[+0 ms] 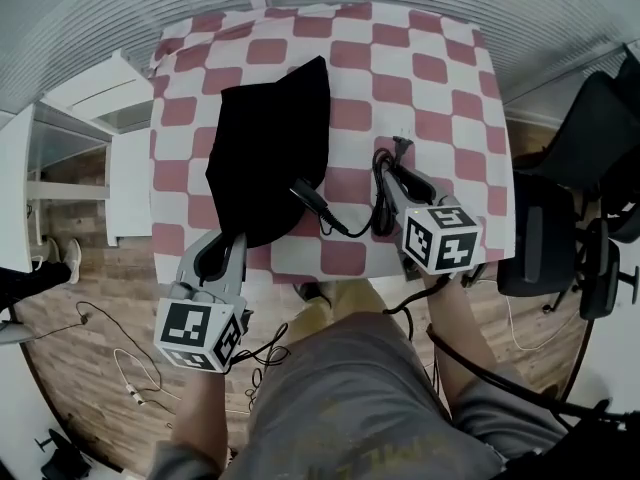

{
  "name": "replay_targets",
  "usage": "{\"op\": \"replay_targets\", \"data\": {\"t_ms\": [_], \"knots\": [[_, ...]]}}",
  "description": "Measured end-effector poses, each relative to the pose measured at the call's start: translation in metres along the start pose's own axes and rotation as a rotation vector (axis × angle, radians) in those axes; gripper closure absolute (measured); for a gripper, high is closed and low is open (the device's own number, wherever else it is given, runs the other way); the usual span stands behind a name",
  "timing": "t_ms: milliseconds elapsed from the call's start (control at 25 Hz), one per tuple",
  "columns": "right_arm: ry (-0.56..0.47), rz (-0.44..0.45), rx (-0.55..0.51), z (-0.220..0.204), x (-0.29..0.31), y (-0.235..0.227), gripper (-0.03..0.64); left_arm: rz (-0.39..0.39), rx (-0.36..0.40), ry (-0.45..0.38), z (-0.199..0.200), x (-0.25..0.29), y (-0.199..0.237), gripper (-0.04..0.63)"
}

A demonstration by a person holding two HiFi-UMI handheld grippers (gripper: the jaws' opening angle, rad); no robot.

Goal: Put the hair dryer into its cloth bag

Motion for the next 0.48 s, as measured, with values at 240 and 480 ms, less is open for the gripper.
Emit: {"op": "replay_targets", "data": {"t_ms": [240, 480], "knots": [[-0.092, 0.055, -0.125, 0.020, -0.014, 0.037, 0.548, -0.024, 0.025, -0.002, -0.004, 0.008, -0.003, 0.586], [-0.250, 0.146, -0.490, 0.043, -0.049, 0.112, 0.562, -0.050, 0.027, -0.014, 0.001, 0.007, -0.002, 0.586]]}}
Point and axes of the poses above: the fingertips, and each gripper's own axes: x forward along the fingers, y to its left, z out of its top, the point moved 1 cm from there along -x, backward along the fingers, and after that the axes turned 14 degrees about y, right-handed, at the moved point
